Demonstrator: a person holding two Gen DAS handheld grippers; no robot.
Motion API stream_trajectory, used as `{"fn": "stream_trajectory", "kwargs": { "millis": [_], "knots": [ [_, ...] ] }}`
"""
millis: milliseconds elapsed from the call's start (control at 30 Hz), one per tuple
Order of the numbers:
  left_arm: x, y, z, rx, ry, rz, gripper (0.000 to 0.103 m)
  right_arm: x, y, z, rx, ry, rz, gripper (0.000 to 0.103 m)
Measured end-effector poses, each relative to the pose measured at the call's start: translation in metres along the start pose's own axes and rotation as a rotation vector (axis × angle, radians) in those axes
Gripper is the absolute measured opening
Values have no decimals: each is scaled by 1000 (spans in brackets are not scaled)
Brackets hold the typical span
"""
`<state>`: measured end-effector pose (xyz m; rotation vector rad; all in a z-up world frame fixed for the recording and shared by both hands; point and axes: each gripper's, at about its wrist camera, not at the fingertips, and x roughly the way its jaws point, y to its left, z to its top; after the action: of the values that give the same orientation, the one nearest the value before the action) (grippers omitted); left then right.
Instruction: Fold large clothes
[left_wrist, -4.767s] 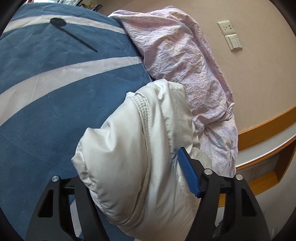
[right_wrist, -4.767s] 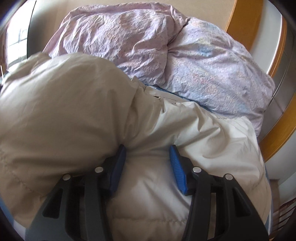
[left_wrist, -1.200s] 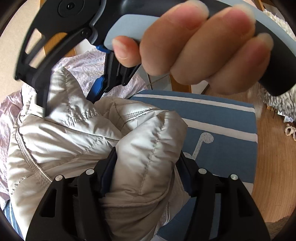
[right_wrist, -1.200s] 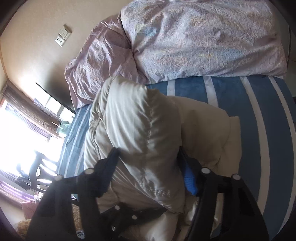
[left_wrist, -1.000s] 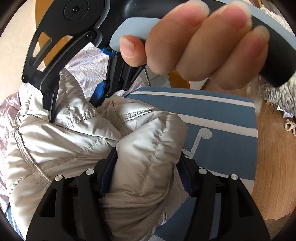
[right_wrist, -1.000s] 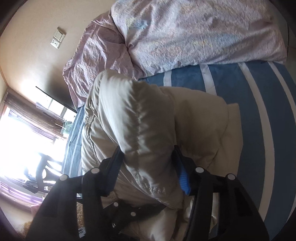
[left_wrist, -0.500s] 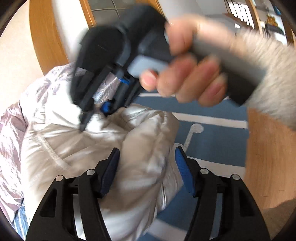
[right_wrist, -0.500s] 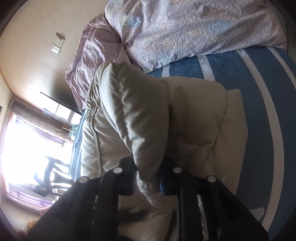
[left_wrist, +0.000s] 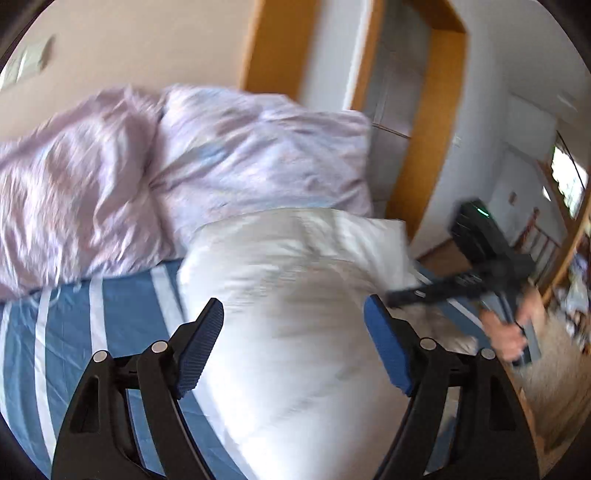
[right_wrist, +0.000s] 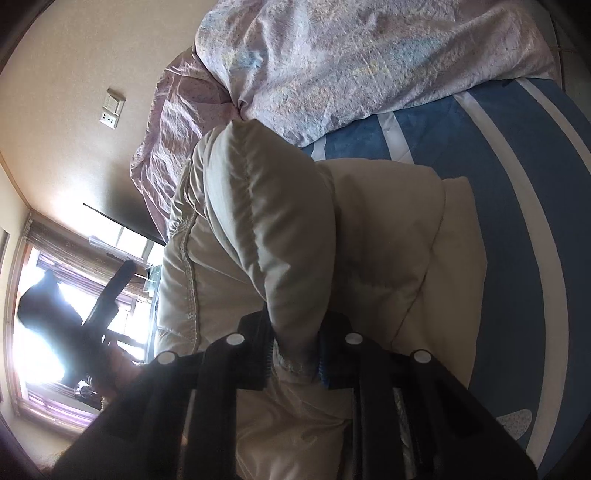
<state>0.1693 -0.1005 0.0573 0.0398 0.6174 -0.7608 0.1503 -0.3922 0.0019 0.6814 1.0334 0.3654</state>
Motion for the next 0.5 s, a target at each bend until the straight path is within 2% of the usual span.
{"fn": "stream_trajectory", "kwargs": {
  "millis": [100,233,500],
  "knots": [
    [14,16,-3,-36,26,10,79,0,-11,-2,27,-19,6,19],
    [33,23,-7,-36,53,34,79,0,-26,-5,58,-46,9,20],
    [50,10,-10,5,100,76,80,5,-38,-10,61,-75,-25,21]
  ]
}}
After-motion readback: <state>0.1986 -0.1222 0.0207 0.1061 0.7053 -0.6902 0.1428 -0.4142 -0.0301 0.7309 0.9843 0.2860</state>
